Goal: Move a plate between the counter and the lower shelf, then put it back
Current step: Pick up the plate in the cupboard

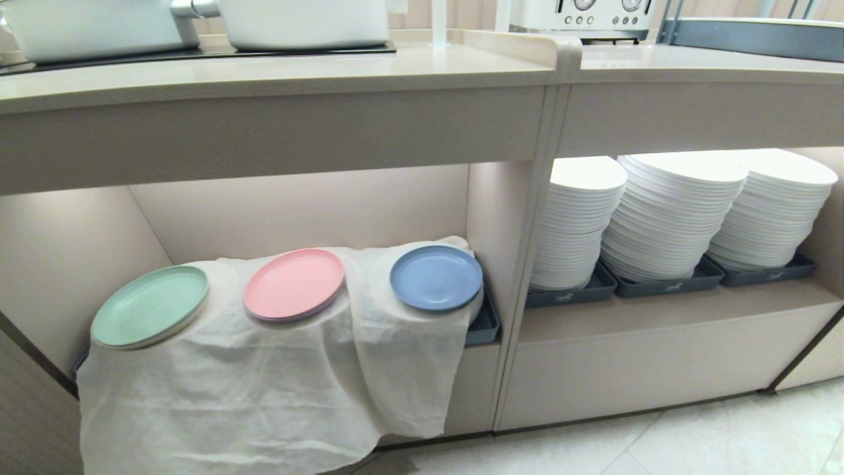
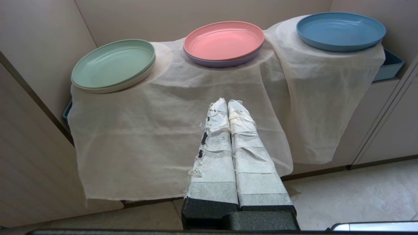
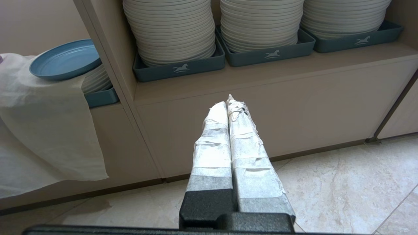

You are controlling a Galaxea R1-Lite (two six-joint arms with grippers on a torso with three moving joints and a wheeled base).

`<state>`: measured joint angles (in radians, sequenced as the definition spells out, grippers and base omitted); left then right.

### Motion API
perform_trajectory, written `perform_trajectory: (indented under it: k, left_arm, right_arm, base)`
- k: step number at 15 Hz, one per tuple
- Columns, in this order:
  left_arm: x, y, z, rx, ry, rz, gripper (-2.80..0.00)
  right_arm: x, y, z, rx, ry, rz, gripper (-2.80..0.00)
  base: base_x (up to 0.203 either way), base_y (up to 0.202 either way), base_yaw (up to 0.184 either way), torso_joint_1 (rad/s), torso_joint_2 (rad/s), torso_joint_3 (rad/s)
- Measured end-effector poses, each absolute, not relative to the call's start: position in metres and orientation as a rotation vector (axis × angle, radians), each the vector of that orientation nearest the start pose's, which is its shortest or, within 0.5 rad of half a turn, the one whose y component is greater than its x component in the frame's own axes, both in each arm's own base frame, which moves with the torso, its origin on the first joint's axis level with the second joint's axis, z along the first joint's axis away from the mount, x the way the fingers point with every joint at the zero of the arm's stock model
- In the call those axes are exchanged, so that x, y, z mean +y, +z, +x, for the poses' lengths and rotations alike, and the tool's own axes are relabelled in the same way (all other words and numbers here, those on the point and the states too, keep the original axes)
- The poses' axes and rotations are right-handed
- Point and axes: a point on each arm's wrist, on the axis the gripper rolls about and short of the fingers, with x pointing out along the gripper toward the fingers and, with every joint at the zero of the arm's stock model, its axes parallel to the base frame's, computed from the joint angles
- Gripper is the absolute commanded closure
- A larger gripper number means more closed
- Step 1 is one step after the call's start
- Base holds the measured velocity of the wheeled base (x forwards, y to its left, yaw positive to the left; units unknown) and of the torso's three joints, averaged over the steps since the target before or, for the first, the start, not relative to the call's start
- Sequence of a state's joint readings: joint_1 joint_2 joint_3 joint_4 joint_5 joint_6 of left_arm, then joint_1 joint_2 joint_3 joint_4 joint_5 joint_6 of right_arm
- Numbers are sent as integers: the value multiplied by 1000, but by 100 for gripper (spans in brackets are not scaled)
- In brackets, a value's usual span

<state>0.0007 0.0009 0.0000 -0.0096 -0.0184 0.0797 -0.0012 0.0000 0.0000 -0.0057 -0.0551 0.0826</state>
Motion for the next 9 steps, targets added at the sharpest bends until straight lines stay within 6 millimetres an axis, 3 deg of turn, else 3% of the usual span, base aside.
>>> perform_trajectory:
  k: [9]
  left_arm:
    - [0, 76, -23, -9, -16, 78, 0]
  right_arm:
    - [-1, 76, -23, -8, -56, 83, 0]
  base:
    - [0, 0, 0, 0, 0, 0]
